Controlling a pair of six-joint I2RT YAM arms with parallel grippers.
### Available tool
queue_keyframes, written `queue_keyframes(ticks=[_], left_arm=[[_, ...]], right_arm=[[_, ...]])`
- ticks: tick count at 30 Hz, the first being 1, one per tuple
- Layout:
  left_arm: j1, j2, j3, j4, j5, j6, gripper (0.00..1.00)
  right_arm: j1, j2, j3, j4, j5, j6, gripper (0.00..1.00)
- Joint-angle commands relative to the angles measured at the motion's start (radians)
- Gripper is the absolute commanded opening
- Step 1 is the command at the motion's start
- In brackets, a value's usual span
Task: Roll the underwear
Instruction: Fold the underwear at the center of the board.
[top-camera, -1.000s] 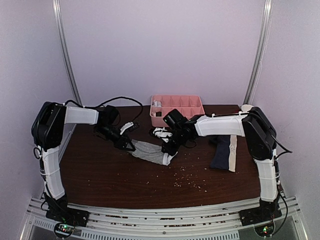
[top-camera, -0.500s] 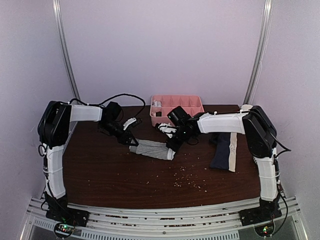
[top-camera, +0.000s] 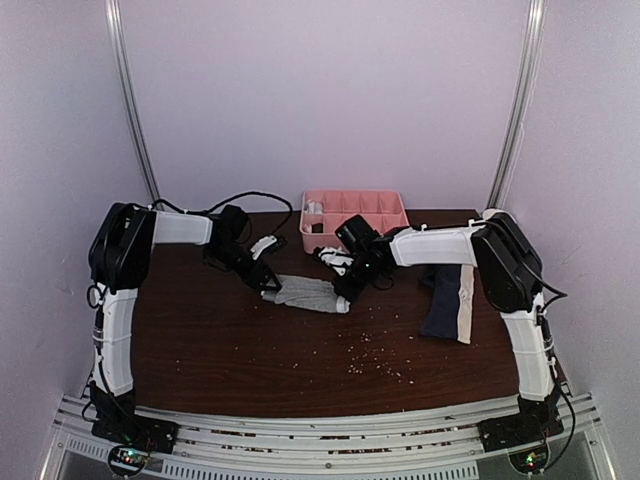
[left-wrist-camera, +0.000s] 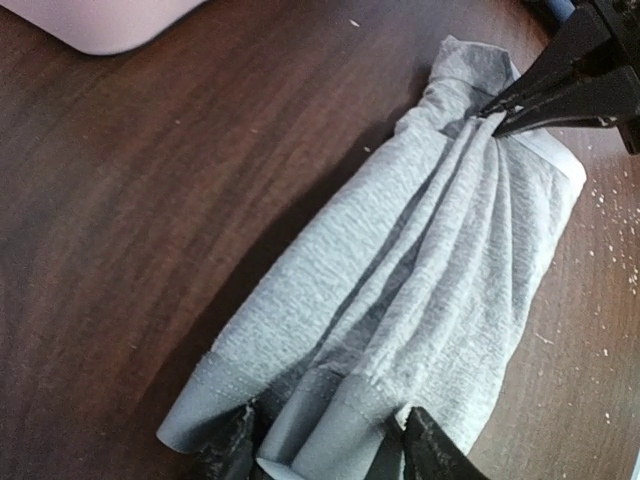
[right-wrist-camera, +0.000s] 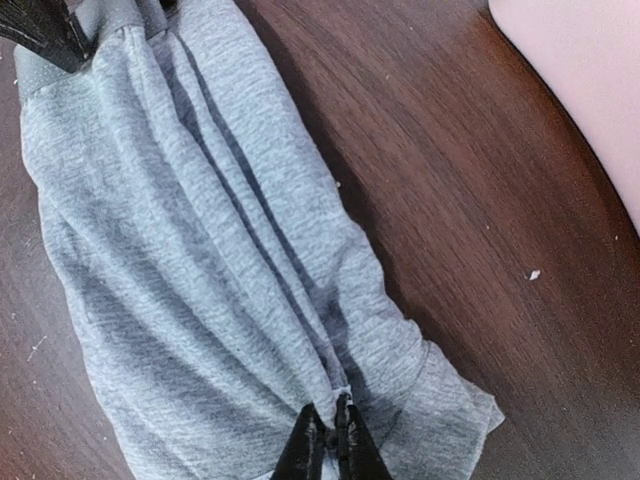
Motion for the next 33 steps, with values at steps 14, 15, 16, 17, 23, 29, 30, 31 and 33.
queue_keyframes(ticks=[14, 15, 16, 17, 23, 29, 30, 31, 33], left_arm=[[0.030, -0.098, -0.083, 0.133, -0.233, -0.041, 0.88], [0.030, -0.106, -0.085, 0.138, -0.240, -0.039, 0.90], [0.030, -0.110, -0.084, 0.140, -0.244, -0.037, 0.91], [0.030, -0.119, -0.084, 0.142, -0.245, -0.034, 0.92], [0.030, -0.154, -0.079, 0.147, -0.265, -0.025, 0.94], [0.030, -0.190, -0.078, 0.163, -0.273, -0.023, 0.95], [0.029, -0.195, -0.079, 0.163, -0.269, -0.021, 0.96], [0.029, -0.201, -0.080, 0.162, -0.261, -0.014, 0.95], [0.029, -0.220, -0.093, 0.160, -0.228, -0.002, 0.94]], right_arm=[[-0.018, 0.010, -0.004, -0.042, 0.039, -0.001, 0.30], [-0.018, 0.000, -0.004, -0.039, 0.043, 0.002, 0.32], [-0.016, -0.011, -0.005, -0.037, 0.045, 0.005, 0.33], [-0.016, -0.023, -0.004, -0.033, 0.049, 0.010, 0.35], [-0.011, -0.099, -0.004, 0.000, 0.121, 0.047, 0.41], [-0.003, -0.147, -0.022, 0.059, 0.209, 0.105, 0.42], [0.000, -0.153, -0.026, 0.070, 0.227, 0.112, 0.42], [0.002, -0.158, -0.028, 0.078, 0.245, 0.120, 0.42], [0.004, -0.167, -0.034, 0.096, 0.274, 0.138, 0.42]])
